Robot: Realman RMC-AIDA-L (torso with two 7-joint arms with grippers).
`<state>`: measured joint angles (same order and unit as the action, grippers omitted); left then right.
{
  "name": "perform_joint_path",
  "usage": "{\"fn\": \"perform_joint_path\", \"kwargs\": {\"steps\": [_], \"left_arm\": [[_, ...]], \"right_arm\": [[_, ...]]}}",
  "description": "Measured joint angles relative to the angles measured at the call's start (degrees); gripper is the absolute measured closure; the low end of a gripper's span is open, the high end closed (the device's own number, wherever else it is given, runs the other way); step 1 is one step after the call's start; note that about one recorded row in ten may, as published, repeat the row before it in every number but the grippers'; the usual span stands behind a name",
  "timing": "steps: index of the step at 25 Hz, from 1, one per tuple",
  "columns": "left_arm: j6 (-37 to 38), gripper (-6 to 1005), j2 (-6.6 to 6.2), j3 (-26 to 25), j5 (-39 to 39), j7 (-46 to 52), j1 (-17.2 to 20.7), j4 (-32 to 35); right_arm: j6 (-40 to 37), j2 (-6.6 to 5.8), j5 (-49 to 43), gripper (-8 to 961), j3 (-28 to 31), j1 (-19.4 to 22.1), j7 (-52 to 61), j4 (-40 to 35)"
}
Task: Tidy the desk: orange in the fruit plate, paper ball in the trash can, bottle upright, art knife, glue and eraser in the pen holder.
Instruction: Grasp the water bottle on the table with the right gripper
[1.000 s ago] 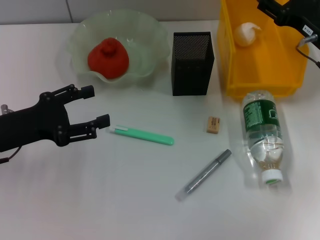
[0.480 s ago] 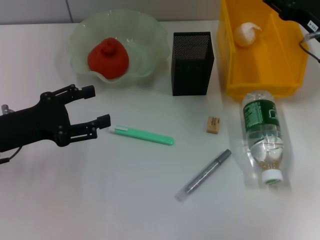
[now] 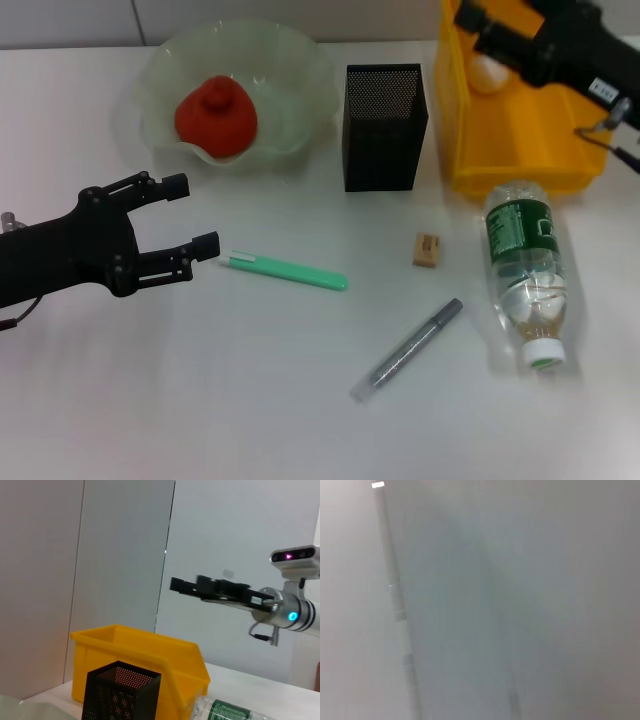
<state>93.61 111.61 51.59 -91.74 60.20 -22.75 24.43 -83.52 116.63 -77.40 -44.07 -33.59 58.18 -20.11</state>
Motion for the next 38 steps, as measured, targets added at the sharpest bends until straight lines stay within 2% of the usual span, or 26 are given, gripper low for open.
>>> {"fn": "perform_joint_path", "kwargs": {"steps": [7,14,17,30,34,38], "left_arm": [[0.2,140,-0.11,0.0,0.0,0.0,0.0,0.0],[0.2,140,-0.13,0.0,0.0,0.3,-0.2,0.0],[0.2,140,-0.12,0.0,0.0,0.4,-0.2,0.0],[0.2,140,-0.01,0.0,0.0,0.4,-0.1,0.0],[0.3,140,-0.01,0.0,-0.2,0.6,0.0,0.0],[0.3,140,-0.04,0.0,-0.3,0.7,0.0,0.0]], "right_arm": [[-5.9,-0.3,-11.9,162,0.0,-0.9,2.0,-2.2],[-7.1,0.47,-20.2,162,-0.1,-3.0,3.4,-2.6],[-7.1,0.82,-21.1,162,-0.1,-3.3,3.8,-2.7],[-7.1,0.65,-21.5,163,-0.2,-3.3,6.3,-4.5],[-9.6,-0.22,-23.6,163,-1.9,-3.0,13.8,-12.1],[-13.5,-2.16,-28.3,163,-2.6,-4.7,21.2,-19.3]]}}
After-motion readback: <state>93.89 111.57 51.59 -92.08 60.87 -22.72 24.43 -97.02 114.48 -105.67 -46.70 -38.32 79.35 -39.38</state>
